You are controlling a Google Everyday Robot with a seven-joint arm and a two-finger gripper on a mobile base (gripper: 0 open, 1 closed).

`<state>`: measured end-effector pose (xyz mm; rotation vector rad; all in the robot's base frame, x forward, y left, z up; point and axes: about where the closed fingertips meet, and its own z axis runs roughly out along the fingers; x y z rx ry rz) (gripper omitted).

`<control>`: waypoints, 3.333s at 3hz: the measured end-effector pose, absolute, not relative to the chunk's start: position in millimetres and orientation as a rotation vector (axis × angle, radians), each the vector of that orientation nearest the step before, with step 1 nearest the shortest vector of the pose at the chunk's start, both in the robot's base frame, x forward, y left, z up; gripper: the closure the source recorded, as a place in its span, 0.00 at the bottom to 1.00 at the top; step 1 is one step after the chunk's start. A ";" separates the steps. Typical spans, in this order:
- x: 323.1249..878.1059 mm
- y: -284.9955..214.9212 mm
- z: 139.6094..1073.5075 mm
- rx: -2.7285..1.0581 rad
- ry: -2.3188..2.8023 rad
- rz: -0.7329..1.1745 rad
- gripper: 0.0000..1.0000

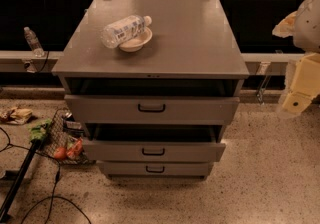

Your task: Pick blue plastic bottle from paper bowl and place on counter

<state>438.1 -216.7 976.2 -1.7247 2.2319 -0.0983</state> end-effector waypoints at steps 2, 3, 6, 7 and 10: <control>473.3 -185.4 978.9 -1.970 2.043 -0.127 0.00; 518.9 -137.9 982.8 -2.258 1.757 -0.106 0.00; 595.0 -37.3 985.2 -2.426 1.231 -0.110 0.00; 627.9 -2.3 992.6 -2.429 1.122 -0.129 0.00; 731.1 117.7 927.4 -2.552 0.926 -0.077 0.00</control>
Offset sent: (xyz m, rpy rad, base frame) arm 0.0724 0.0572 0.0063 -0.1421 -0.0293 0.4385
